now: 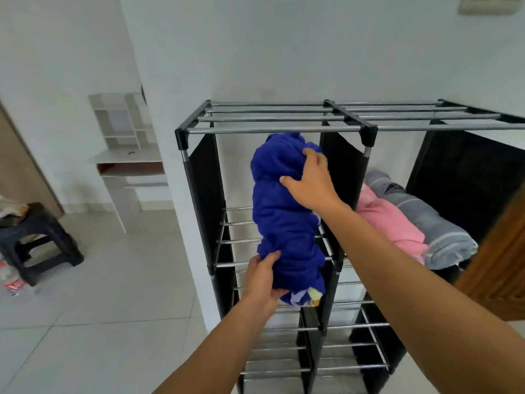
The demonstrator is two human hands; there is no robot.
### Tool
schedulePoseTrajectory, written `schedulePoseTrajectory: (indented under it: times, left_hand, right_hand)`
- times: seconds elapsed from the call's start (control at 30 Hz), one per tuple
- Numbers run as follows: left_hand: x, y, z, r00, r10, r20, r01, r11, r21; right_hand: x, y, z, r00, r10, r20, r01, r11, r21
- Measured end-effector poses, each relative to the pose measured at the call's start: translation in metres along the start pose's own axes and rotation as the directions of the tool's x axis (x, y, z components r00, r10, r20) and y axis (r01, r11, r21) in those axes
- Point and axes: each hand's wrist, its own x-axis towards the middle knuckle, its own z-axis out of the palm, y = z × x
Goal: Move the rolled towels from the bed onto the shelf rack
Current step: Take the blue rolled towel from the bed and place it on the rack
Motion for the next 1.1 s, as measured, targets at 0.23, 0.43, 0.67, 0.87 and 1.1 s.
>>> schedulePoseTrajectory:
  times: [0.23, 0.43, 0.67, 0.87, 1.1]
  left_hand:
    - [0.026, 0.017, 0.001, 0.991, -0.104, 0.08, 0.063, 0.911, 0.408]
    - [0.049, 0.052, 0.0, 0.99, 0.107, 0.092, -0.141, 0.747, 0.65]
    - [0.096, 0.083, 0.031, 0.995, 0.026, 0.092, -0.067, 0.872, 0.485]
    - [0.107, 0.086, 0.048, 0.991, -0.031, 0.13, -0.024, 0.917, 0.399]
    - [0.121, 0.084, 0.055, 0.98, 0.077, 0.186, -0.133, 0.941, 0.312]
  right_hand:
    - [0.002, 0.064, 0.051, 0.89, 0.372, 0.263, -0.312, 0.919, -0.243]
    - [0.009, 0.082, 0.056, 0.851, 0.479, 0.216, -0.451, 0.877, -0.168]
    - [0.004, 0.085, 0.053, 0.8, 0.558, 0.222, -0.558, 0.827, -0.069]
    - [-0.006, 0.077, 0.042, 0.863, 0.482, 0.151, -0.497, 0.864, 0.078]
    - [0.0, 0.058, 0.028, 0.952, 0.304, -0.039, -0.299, 0.95, 0.088]
